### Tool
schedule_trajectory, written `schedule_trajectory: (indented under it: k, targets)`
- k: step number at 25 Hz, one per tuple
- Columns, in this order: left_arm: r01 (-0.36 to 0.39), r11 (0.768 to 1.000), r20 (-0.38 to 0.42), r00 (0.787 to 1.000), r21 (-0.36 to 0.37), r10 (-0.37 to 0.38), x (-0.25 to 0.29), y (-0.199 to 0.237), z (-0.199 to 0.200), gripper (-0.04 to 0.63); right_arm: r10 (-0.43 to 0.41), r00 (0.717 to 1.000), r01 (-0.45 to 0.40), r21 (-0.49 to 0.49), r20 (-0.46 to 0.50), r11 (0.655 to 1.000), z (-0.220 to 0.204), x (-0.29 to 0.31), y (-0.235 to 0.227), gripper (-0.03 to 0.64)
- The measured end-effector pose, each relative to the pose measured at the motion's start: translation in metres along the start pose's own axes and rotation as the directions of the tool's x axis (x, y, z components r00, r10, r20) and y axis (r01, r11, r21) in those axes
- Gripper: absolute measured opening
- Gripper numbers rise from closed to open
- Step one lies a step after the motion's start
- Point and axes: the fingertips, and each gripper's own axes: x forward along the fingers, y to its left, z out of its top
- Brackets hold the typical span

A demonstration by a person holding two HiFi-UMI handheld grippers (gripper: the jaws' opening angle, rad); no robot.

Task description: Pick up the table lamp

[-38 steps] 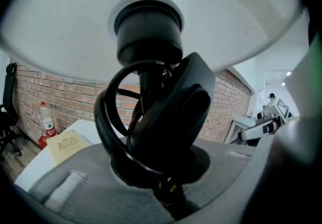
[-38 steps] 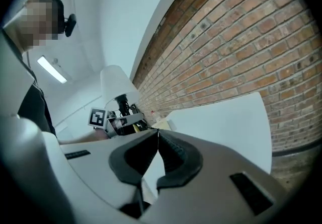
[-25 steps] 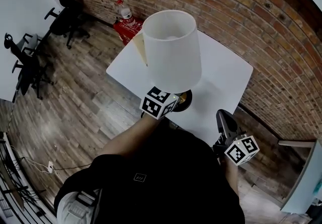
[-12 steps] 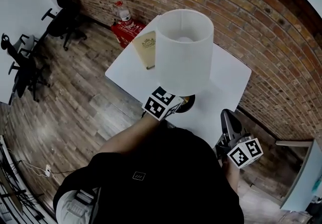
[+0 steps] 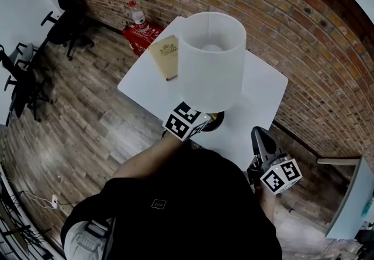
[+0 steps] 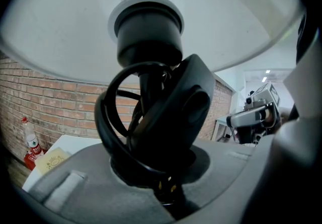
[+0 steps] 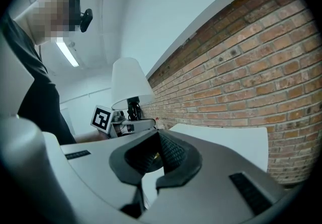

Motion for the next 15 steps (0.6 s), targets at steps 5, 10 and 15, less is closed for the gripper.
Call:
schedule_trajectory:
  k: [5, 10, 15]
  targets:
    - [-0.003, 1.000, 0.003, 1.000, -0.017, 0.003, -0.004, 0.005, -0.005, 0.052, 0.009, 1.000, -0.009, 0.006, -0.022, 1.000, -0.005, 0.007, 0.004, 0.012]
    - [-0.024, 1.000, 0.002, 1.000, -0.020, 0.024, -0.008, 0.016, -0.009, 0.052, 0.012, 0.999, -0.012, 0.012, -0.044, 1.000, -0.008, 0.016, 0.006, 0.012]
    - [-0.034, 0.999, 0.010, 0.999, -0.022, 0.035, -0.011, 0.030, -0.009, 0.052, 0.019, 0.998, -0.019, 0.005, -0.058, 1.000, -0.010, 0.028, 0.008, 0.012]
